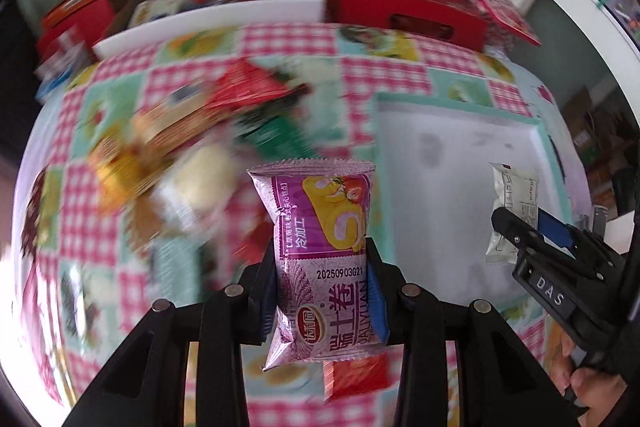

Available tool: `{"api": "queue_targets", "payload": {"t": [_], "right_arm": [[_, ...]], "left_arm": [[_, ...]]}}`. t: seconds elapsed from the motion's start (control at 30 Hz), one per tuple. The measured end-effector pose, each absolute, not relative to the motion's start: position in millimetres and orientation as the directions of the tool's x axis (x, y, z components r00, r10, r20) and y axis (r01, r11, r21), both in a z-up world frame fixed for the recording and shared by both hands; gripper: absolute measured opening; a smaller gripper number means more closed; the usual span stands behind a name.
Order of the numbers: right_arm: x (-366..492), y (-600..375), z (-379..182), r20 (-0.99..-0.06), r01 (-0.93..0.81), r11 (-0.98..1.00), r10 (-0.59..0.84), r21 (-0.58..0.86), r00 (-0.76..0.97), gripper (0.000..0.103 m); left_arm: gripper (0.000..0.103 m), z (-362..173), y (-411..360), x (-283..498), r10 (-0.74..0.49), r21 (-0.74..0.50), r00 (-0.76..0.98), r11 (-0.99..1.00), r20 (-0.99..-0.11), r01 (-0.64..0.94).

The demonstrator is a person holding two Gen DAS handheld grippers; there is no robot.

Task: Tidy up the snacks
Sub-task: 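Carry both packets over the white tray and open both grippers to drop them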

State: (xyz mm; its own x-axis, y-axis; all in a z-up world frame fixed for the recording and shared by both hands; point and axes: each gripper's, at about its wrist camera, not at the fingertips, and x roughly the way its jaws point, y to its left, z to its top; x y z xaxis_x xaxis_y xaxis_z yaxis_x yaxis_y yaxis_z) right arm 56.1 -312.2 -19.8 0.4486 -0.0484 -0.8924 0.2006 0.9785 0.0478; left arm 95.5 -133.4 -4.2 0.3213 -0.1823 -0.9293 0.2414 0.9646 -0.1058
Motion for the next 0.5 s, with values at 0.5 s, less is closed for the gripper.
{"api": "queue_targets", "payload": {"t": [0.5], "right_arm": [[97,-401,-34,-0.901,0.326,0.945,-0.132,0.010,0.413,0.054]], "left_arm": [[0.039,-42,-247,143,-0.248,-0.145,0.261,0.923,-0.933,0.357]]}}
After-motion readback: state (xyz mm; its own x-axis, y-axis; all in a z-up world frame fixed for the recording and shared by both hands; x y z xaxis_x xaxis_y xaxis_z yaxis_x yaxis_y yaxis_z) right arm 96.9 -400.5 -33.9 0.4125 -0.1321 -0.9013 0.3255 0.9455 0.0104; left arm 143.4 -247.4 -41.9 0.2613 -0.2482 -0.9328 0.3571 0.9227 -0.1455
